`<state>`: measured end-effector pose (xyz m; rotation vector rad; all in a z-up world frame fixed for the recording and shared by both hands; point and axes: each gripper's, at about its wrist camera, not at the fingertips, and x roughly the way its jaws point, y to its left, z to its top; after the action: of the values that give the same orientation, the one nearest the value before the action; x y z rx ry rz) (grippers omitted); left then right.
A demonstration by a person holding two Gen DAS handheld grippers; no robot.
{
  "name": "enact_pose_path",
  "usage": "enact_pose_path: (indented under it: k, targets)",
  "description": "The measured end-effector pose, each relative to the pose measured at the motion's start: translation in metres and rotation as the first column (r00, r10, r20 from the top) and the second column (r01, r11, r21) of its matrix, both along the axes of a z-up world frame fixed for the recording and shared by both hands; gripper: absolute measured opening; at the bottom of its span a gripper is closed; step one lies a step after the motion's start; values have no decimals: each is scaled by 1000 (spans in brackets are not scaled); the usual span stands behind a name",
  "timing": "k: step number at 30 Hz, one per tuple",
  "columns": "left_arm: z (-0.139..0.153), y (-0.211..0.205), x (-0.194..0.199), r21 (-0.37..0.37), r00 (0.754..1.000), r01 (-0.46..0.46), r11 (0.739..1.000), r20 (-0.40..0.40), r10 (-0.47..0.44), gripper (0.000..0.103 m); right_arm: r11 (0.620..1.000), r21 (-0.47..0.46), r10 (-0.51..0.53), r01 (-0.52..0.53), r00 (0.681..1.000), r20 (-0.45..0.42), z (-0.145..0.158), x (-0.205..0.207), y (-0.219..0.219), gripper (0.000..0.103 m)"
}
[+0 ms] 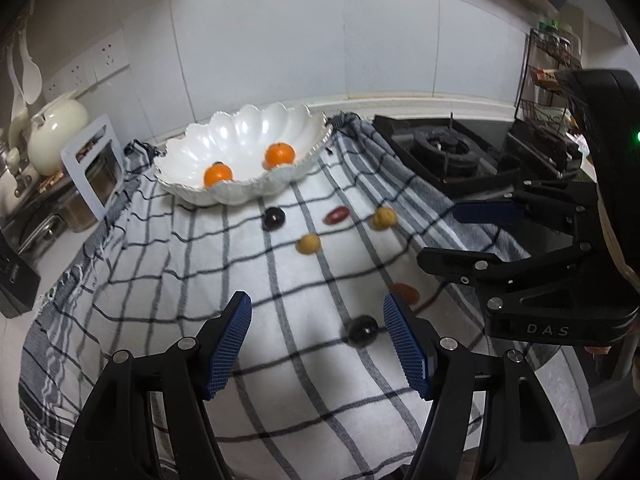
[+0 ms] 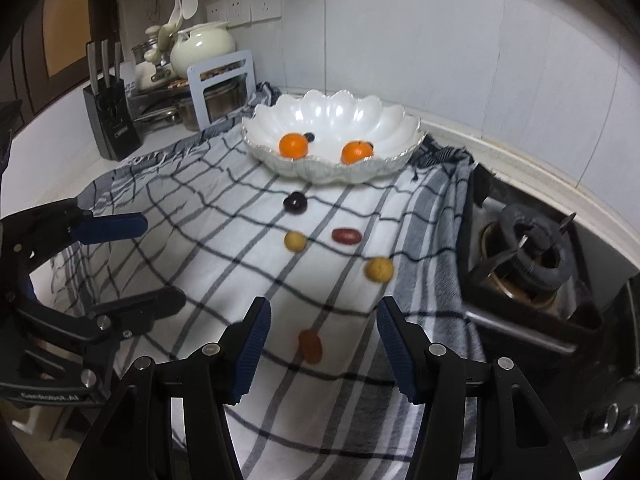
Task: Organize fruits
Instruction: 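Withdraw both open tools from the bowl back over the cloth, then close the left tool on a dark round fruit while the right tool grasps a red oval fruit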
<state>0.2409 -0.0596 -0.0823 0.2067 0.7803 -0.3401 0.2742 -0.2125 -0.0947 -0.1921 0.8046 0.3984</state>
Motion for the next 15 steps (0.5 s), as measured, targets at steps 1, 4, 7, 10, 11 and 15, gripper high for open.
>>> enact_pose_path:
  k: [1, 4, 7, 10, 11, 15]
  targets:
    - [-4, -1, -1, 2, 1000, 1, 1000, -6, -1, 68, 1000, 0, 5, -5, 1000, -2, -2, -1, 0, 56]
    - [-13, -4, -3, 4, 1000, -1, 1000, -24, 1, 68, 1000, 10, 16, -16, 1000, -6, -9, -2, 0, 56]
    - [-21, -8, -6, 17, 1000, -3, 1000, -15, 3, 68, 1000, 17, 21, -20, 1000, -9, -15, -4, 0, 56]
    - [-26, -9, -8, 22, 1000, 5, 1000, -5, -5, 68, 999, 17, 28, -28, 1000, -13, -21, -4, 1, 56]
    - [-27, -10, -8, 23, 1000, 7, 1000, -1, -7, 68, 999, 15, 31, -31, 999, -15, -24, -4, 2, 56]
    - [-38, -13, -7, 29, 1000, 11, 1000, -1, -11, 68, 999, -10, 30, -30, 1000, -7, -34, -3, 2, 52]
